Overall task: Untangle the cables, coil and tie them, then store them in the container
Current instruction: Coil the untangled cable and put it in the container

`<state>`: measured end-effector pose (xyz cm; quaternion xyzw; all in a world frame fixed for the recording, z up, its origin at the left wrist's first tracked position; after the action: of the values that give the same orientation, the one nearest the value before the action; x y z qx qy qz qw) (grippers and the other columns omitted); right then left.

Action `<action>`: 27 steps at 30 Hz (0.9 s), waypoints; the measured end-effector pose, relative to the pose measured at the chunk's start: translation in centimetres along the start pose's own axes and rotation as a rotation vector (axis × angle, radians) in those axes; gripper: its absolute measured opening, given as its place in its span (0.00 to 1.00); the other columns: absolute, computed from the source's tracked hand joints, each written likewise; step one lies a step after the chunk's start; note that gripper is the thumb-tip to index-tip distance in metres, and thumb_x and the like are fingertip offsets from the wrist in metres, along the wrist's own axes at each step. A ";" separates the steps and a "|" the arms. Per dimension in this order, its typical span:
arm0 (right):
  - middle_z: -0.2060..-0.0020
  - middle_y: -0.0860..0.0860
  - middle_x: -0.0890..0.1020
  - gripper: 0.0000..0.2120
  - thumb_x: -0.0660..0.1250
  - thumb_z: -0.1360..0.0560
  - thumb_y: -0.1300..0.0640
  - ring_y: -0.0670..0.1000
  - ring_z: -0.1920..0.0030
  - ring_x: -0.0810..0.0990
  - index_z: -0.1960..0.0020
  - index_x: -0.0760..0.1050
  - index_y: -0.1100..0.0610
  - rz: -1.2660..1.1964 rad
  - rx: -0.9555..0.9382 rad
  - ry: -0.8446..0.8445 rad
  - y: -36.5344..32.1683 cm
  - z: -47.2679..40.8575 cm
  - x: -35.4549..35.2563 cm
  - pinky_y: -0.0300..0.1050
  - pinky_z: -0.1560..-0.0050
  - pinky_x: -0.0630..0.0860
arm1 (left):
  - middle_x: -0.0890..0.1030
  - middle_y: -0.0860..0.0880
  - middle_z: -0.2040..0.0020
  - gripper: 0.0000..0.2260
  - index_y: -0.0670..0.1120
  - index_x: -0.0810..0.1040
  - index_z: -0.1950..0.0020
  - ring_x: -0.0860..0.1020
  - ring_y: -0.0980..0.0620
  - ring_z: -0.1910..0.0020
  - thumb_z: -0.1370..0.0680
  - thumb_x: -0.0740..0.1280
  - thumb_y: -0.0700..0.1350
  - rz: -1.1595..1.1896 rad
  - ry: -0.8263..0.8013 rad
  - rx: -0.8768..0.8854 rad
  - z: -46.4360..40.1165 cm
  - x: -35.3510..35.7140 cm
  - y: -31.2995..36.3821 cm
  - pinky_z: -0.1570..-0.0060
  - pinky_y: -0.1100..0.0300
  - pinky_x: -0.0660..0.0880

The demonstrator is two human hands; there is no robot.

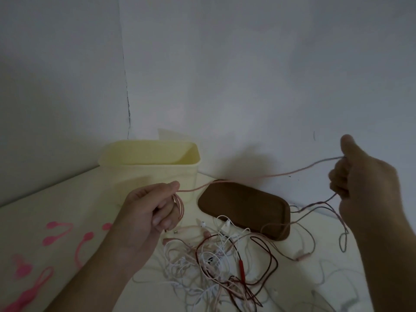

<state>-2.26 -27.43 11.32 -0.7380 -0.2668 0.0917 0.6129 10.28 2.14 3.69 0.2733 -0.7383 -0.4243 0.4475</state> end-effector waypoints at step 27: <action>0.56 0.45 0.86 0.17 0.63 0.21 0.67 0.43 0.58 0.84 0.43 0.81 0.47 0.768 -0.261 -0.804 2.1 9.2 8.7 0.40 0.59 0.83 | 0.61 0.45 0.77 0.25 0.41 0.62 0.74 0.63 0.46 0.73 0.20 0.69 0.40 -0.274 -0.051 0.082 1.0 0.9 -0.7 0.68 0.61 0.68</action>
<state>1.43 -15.37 8.84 -0.7587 -0.2007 0.5479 0.2898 8.98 1.48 3.26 0.3785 -0.7219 -0.4578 0.3549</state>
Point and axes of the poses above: each hand's wrist, its own z-axis away from the middle knuckle, its own x-axis out of the palm, y = z × x, the point moved 1 cm from there along -z, towards the middle knuckle
